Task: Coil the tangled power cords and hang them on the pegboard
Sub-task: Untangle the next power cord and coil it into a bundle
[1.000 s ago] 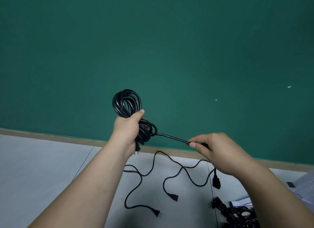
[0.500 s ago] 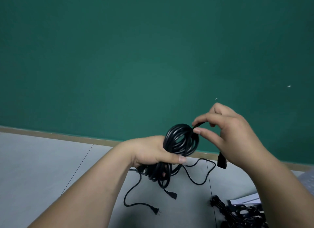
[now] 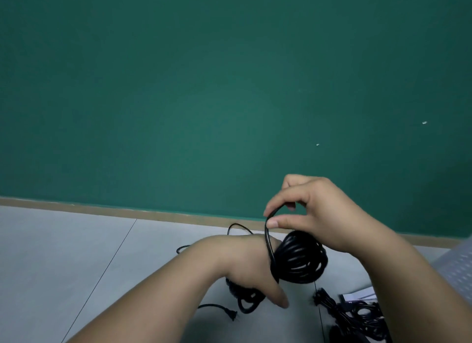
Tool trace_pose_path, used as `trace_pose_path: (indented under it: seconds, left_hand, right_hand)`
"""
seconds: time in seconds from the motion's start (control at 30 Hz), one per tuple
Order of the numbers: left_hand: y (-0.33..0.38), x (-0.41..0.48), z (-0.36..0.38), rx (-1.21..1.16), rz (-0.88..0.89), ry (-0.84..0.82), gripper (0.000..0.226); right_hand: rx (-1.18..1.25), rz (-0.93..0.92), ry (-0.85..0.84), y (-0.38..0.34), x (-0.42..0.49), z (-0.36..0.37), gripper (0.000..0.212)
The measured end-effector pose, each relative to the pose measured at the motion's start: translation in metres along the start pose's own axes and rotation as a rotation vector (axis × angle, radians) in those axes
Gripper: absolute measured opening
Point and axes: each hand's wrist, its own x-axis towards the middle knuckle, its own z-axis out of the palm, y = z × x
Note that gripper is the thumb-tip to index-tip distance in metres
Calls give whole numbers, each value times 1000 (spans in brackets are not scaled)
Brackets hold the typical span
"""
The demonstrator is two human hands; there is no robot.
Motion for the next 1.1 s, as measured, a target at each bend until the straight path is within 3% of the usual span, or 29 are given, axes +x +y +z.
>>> trace_pose_path:
  seconds: [0.1, 0.23, 0.37, 0.43, 0.53, 0.63, 0.83, 0.9, 1.1]
  left_hand:
    - [2, 0, 9, 72, 31, 47, 32]
    - [7, -7, -1, -113, 87, 143, 23]
    - [3, -15, -15, -326, 118, 271, 23]
    - [-4, -15, -18, -451, 84, 310, 30]
    - [-18, -9, -18, -565, -39, 401, 35]
    - [-31, -1, -18, -629, -193, 504, 32]
    - [-61, -4, -24, -446, -428, 661, 38]
    - [-69, -7, -28, -433, -416, 677, 48]
    - [-78, -4, -30, -297, -277, 621, 45]
  right_hand:
    - [275, 163, -116, 18, -8, -2, 12]
    - [547, 316, -63, 33, -15, -2, 7]
    - [574, 374, -29, 28, -15, 10, 37]
    - [468, 435, 13, 32, -12, 26, 35]
    - [93, 501, 51, 54, -9, 59, 21]
    - [-253, 407, -51, 57, -15, 91, 30]
    - [-431, 260, -262, 34, -18, 111, 38]
    - [-492, 194, -308, 17, -16, 103, 42]
    - [-619, 159, -367, -13, -16, 62, 34]
